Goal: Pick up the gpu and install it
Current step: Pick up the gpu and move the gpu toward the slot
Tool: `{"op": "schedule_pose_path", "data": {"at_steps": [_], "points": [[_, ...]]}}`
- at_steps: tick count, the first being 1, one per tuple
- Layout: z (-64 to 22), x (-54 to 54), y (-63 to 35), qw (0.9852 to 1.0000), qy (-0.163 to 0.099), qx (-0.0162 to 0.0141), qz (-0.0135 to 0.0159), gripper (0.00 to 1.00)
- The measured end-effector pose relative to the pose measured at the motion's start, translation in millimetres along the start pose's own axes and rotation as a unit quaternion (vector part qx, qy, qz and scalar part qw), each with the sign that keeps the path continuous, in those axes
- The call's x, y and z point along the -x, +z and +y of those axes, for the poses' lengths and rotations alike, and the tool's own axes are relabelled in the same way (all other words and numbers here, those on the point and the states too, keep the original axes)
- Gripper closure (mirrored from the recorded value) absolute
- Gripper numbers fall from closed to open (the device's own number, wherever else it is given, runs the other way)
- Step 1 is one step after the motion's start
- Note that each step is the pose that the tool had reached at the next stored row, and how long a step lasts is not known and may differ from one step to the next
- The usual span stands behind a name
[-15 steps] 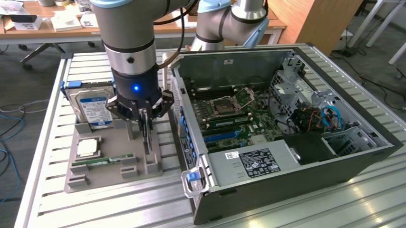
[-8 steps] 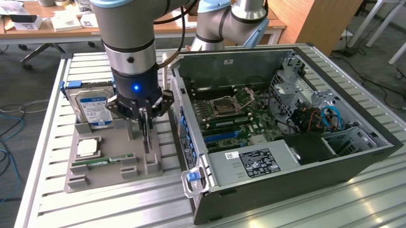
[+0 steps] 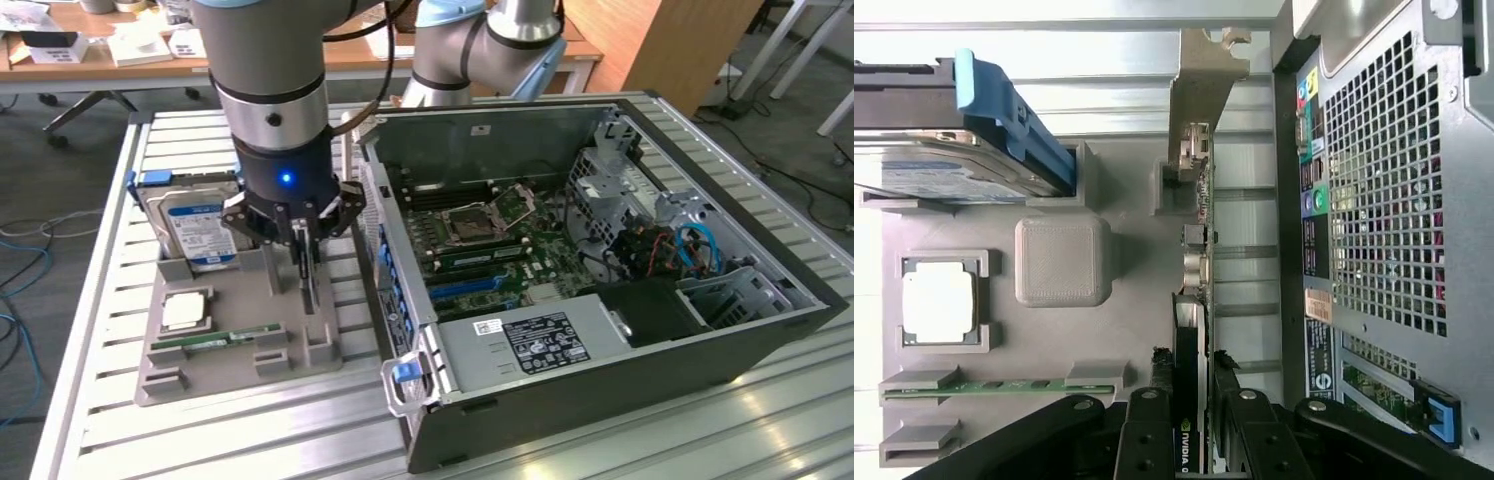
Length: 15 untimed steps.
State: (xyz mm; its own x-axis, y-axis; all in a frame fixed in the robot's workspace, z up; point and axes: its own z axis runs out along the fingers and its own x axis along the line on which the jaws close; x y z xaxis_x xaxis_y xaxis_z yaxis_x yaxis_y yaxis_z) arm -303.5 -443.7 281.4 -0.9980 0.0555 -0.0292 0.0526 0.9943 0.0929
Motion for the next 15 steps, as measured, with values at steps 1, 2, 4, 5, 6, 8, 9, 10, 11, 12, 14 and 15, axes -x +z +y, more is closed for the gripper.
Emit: {"op": "schedule_pose_path", "data": {"at_steps": [1,2,4,5,6,8,9,10,11,12,14,15], "points": [[0.1,0.0,-1.3,1.0000,0.000,0.0018,0.0001,0.74],[0.2,0.1,-2.9,1.0000,0.000,0.0033,0.0002,0.74],[1.6,0.6,-19.7,0.9999,-0.002,0.0162,0.0009,0.74],[2.5,0.9,-29.5,0.9997,-0.001,0.0223,0.0012,0.74],[2.8,1.0,-32.0,0.9997,-0.001,0.0237,0.0012,0.74],[3.2,1.1,-36.9,0.9996,-0.001,0.0266,0.0014,0.74],[3.5,1.2,-39.5,0.9996,-0.001,0.0280,0.0015,0.74],[3.7,1.2,-42.1,0.9996,-0.001,0.0296,0.0016,0.74],[4.0,1.3,-44.7,0.9995,-0.001,0.0310,0.0016,0.74],[4.2,1.4,-47.3,0.9995,-0.001,0.0323,0.0017,0.74],[4.7,1.5,-52.7,0.9994,-0.001,0.0347,0.0018,0.74],[5.0,1.6,-55.4,0.9994,-0.001,0.0357,0.0018,0.74]]}}
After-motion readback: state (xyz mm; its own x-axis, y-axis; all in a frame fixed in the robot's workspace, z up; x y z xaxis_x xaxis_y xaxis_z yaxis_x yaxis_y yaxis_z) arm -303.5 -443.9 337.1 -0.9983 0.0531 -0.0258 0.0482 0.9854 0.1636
